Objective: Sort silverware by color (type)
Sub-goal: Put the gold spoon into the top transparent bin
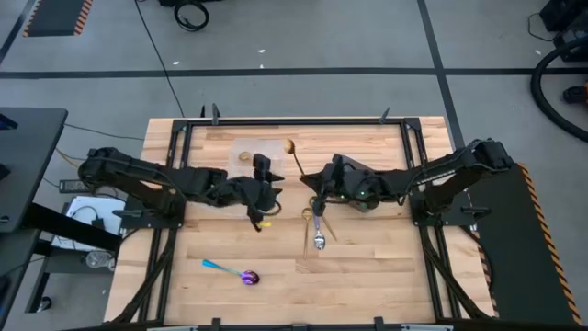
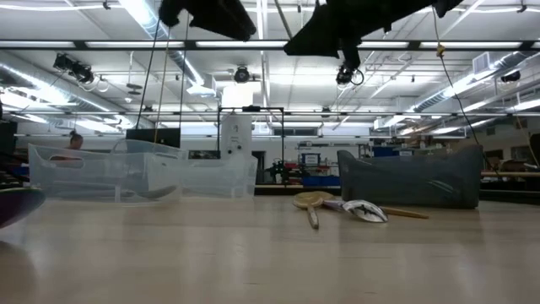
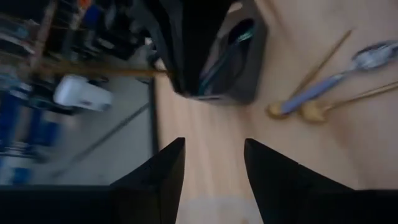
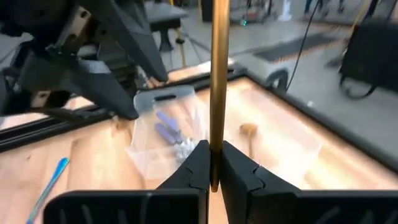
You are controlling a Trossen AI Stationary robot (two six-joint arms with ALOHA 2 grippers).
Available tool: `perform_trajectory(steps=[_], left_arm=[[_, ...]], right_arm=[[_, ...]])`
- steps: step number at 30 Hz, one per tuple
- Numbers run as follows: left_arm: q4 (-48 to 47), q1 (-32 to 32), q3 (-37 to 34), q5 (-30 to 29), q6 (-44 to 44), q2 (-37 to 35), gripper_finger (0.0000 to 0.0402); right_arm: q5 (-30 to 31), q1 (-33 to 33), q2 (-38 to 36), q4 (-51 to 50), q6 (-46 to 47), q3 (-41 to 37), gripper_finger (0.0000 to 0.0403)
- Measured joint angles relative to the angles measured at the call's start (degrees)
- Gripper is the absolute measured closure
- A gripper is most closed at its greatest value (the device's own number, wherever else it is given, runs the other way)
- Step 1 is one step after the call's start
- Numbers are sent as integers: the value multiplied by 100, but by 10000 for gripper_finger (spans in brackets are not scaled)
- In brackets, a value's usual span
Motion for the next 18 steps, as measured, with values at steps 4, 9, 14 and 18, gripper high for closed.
perform_trajectory(steps=[4, 9, 14, 18], left_arm=[[179, -76, -2, -612, 903, 236, 230], [434, -154, 2, -808, 2307, 425, 230], [478, -246, -7, -815, 3808, 552, 230], [767, -204, -13, -826, 4639, 698, 230]], right_arm=[[-486, -143, 4, -323, 468, 2, 381], [-906, -252, 7, -845, 914, 0, 379], [-1442, -399, 9, -1331, 1400, -2, 378], [-1831, -427, 9, -1467, 1681, -4, 378]])
